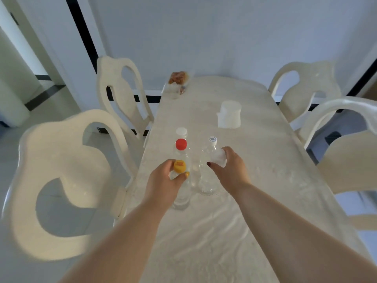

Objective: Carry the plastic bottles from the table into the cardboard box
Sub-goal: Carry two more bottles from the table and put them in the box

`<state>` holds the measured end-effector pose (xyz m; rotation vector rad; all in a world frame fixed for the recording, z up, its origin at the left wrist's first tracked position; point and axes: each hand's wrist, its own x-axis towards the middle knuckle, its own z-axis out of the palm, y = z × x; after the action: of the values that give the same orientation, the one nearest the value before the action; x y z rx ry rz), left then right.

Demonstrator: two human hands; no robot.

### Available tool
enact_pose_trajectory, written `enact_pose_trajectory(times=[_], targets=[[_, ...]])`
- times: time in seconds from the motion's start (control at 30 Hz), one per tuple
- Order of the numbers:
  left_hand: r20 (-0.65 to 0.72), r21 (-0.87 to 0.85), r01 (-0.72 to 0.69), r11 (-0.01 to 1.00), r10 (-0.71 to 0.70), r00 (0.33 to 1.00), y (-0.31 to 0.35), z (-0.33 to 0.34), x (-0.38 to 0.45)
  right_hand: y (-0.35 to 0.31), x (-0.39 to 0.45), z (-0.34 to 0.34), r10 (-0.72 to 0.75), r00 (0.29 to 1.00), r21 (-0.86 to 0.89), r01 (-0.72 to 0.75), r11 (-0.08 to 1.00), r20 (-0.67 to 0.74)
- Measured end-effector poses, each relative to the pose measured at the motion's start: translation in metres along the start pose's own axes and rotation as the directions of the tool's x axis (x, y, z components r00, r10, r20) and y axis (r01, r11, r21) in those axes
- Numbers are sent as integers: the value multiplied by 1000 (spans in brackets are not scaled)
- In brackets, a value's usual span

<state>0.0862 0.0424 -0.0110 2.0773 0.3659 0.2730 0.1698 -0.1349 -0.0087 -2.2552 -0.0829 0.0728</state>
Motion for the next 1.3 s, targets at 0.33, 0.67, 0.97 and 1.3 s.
enact_pose_trajectory(times=[0.33, 0.67, 0.97, 1.3], targets=[[99, -180, -137, 974, 156, 983, 62, 30, -31, 24, -79, -98, -45, 975, 225, 95, 970, -218], [312, -399, -318, 860, 453, 835, 196, 135, -110, 88, -190, -272, 63, 917, 99, -25, 995, -395], [417, -491, -355, 795, 572, 706, 321, 301, -236, 205, -306, -455, 147, 829, 58, -137, 989, -540], [429, -528, -395, 751, 638, 639, 430, 458, -300, 320, -327, -618, 140, 780, 0, -177, 984, -610]])
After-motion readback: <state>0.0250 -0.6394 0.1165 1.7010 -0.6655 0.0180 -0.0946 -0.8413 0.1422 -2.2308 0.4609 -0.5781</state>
